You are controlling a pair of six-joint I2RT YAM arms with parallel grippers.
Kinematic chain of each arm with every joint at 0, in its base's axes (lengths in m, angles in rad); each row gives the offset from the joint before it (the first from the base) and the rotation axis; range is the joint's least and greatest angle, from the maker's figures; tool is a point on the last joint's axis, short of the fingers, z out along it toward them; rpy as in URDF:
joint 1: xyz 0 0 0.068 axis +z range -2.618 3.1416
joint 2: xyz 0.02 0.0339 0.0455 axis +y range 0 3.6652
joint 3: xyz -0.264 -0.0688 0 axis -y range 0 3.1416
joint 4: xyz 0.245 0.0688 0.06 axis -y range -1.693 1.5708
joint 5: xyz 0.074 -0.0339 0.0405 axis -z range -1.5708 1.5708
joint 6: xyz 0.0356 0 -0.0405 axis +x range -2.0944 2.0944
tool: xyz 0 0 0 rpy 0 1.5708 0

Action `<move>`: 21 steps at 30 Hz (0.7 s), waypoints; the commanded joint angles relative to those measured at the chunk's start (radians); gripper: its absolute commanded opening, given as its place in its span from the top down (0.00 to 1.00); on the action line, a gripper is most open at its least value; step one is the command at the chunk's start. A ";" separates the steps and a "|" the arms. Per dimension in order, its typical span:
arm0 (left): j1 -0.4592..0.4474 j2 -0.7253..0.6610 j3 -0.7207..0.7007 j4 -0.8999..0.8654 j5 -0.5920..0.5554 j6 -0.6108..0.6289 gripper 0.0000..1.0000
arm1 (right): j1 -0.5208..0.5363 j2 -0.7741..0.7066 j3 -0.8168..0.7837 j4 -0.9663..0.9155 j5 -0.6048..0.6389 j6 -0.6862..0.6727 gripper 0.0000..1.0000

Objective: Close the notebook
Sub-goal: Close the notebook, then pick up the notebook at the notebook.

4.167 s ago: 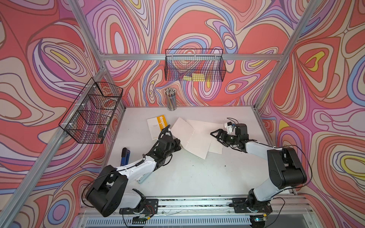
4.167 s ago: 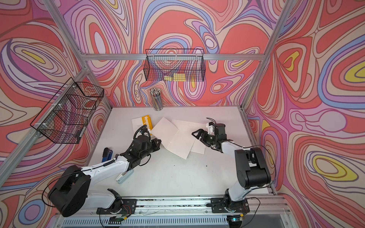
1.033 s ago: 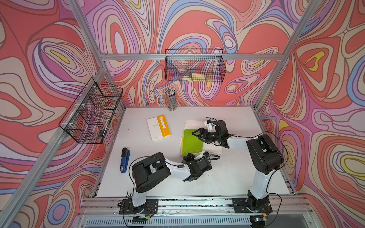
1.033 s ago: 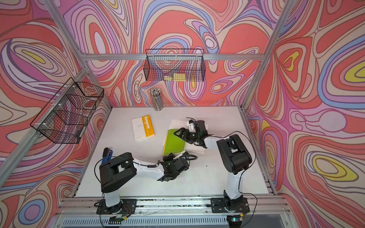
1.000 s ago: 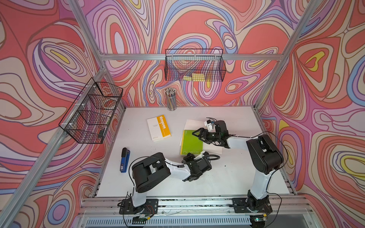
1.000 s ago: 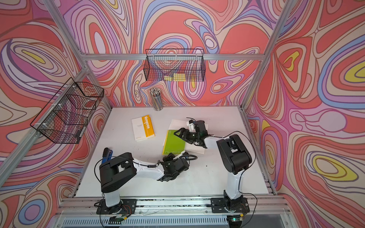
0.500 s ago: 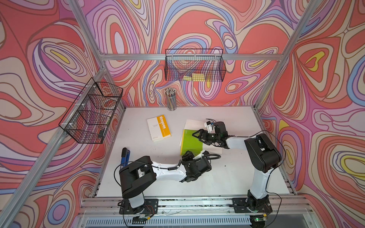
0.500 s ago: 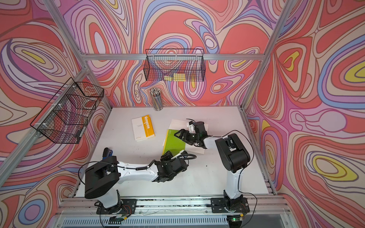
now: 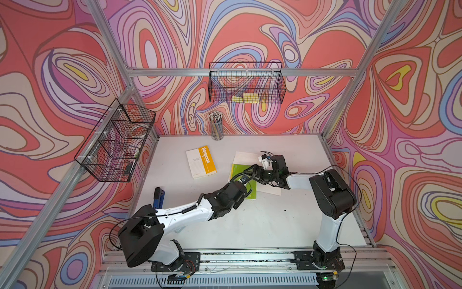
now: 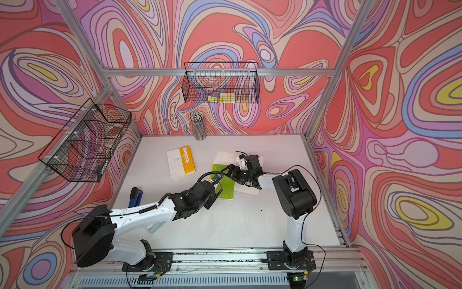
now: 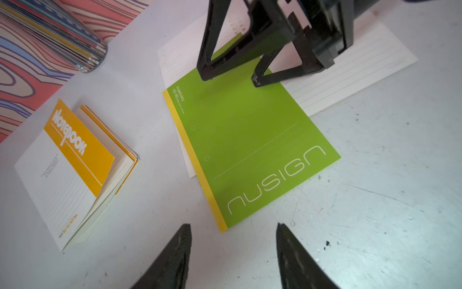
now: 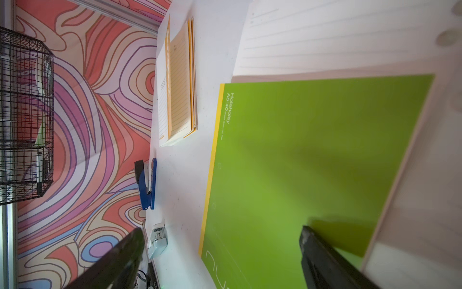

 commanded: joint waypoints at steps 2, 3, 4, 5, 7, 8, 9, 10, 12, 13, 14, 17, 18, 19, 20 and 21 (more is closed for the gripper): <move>0.069 -0.042 -0.024 -0.022 0.187 -0.093 0.43 | 0.005 0.001 -0.013 0.000 0.010 -0.015 0.02; 0.085 -0.053 -0.033 -0.017 0.200 -0.108 0.43 | 0.004 -0.001 -0.013 -0.001 0.010 -0.016 0.02; 0.102 -0.062 -0.041 -0.008 0.213 -0.122 0.44 | 0.003 -0.003 -0.015 -0.003 0.010 -0.018 0.02; 0.126 -0.074 -0.052 0.004 0.240 -0.139 0.44 | 0.004 -0.005 -0.018 -0.005 0.013 -0.019 0.02; 0.179 -0.089 -0.066 0.018 0.299 -0.179 0.44 | 0.004 -0.007 -0.021 -0.008 0.014 -0.021 0.02; 0.209 -0.095 -0.071 0.025 0.333 -0.199 0.44 | 0.005 -0.007 -0.023 -0.009 0.014 -0.022 0.02; 0.242 -0.094 -0.073 0.027 0.375 -0.219 0.44 | 0.004 -0.008 -0.025 -0.008 0.014 -0.020 0.02; 0.275 -0.089 -0.072 0.028 0.423 -0.238 0.44 | 0.004 -0.010 -0.028 -0.008 0.015 -0.021 0.02; 0.345 -0.070 -0.064 0.030 0.520 -0.279 0.44 | 0.005 -0.015 -0.033 -0.007 0.017 -0.020 0.02; 0.373 -0.058 -0.060 0.035 0.561 -0.297 0.44 | 0.004 -0.016 -0.036 -0.006 0.018 -0.020 0.02; 0.409 -0.039 -0.050 0.038 0.617 -0.318 0.44 | 0.004 -0.019 -0.038 -0.008 0.018 -0.019 0.02; 0.498 0.046 -0.008 0.035 0.775 -0.377 0.44 | 0.004 -0.032 -0.046 -0.012 0.019 -0.021 0.02; 0.518 0.083 0.010 0.026 0.811 -0.389 0.45 | 0.005 -0.037 -0.049 -0.015 0.021 -0.021 0.02; 0.529 0.111 0.026 0.021 0.839 -0.396 0.45 | 0.004 -0.042 -0.050 -0.021 0.023 -0.022 0.02; 0.536 0.140 0.037 0.028 0.865 -0.403 0.46 | 0.004 -0.047 -0.049 -0.029 0.023 -0.024 0.01; 0.538 0.160 0.044 0.037 0.885 -0.408 0.46 | 0.005 -0.051 -0.052 -0.032 0.023 -0.026 0.02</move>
